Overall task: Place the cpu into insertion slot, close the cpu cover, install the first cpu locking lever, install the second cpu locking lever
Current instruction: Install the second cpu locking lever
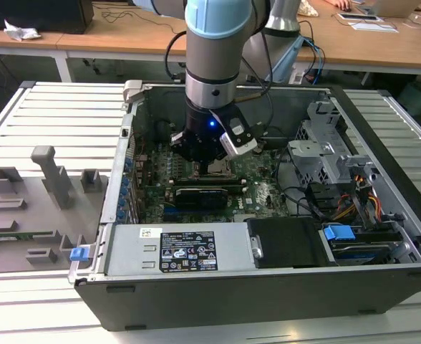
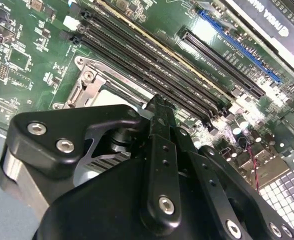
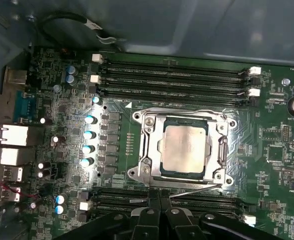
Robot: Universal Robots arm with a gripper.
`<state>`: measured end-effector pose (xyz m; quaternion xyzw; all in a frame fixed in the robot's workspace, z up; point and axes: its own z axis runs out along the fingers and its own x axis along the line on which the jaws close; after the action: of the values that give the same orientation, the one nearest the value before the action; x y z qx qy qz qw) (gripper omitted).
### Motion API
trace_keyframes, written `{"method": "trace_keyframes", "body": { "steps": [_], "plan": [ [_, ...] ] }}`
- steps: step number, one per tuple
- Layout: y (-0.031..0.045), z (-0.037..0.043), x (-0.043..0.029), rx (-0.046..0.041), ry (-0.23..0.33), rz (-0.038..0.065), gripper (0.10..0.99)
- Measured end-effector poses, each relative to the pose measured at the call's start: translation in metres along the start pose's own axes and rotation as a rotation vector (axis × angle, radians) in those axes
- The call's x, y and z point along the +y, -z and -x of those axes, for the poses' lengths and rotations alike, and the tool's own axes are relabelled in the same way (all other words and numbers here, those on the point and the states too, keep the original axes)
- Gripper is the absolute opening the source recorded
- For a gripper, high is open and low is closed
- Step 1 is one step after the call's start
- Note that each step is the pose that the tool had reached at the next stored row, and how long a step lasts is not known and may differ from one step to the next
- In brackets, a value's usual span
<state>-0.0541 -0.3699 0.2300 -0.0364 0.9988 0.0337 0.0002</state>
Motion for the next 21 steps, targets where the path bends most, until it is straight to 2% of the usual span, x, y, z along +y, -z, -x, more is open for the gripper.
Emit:
{"method": "trace_keyframes", "body": {
  "steps": [9,14,21],
  "plan": [
    [-0.0009,0.0,0.0,-0.0003,0.0,0.0,0.106],
    [-0.0058,-0.001,-0.0008,-0.0001,0.0,0.001,0.106],
    [-0.0115,-0.0119,-0.0039,-0.0025,0.0,0.008,0.106]
  ]
}}
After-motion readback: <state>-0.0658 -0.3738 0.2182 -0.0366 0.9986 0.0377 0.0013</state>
